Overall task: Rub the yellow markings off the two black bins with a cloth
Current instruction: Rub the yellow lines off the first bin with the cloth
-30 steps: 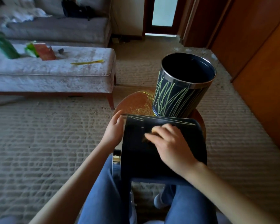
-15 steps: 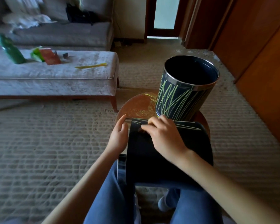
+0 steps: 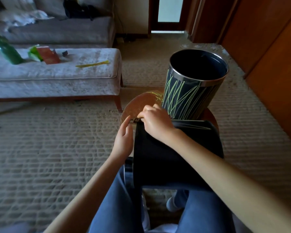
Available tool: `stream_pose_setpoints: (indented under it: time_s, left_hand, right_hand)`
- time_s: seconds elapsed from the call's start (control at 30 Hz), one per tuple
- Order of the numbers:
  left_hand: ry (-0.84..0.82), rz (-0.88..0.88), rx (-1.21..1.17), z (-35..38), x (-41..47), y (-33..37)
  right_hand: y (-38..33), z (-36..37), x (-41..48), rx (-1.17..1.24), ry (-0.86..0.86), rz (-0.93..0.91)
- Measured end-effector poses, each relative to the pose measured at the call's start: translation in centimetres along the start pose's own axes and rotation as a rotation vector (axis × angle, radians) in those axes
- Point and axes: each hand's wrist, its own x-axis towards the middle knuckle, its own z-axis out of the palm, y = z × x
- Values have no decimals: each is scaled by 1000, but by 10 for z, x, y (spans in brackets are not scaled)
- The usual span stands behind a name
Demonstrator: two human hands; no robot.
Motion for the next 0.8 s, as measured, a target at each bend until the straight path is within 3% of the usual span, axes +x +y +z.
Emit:
stream_pose_setpoints:
  time_s: [0.13,0.33,0.6,0.8]
  left_hand:
    - [-7,-75,-66,-5,16,-14]
    - [-27,-295,-57,1,39,6]
    - [81,-231,-11,1,37,14]
    - [104,-107,-6,-2,25,8]
  right_hand:
    - [-10,-3,-52,57,217,-194]
    - [-7,-8,-125,-77,110,-458]
    - [94,-52,-177,-91,457,-13]
    - [107,-44,-177,-134,494,-39]
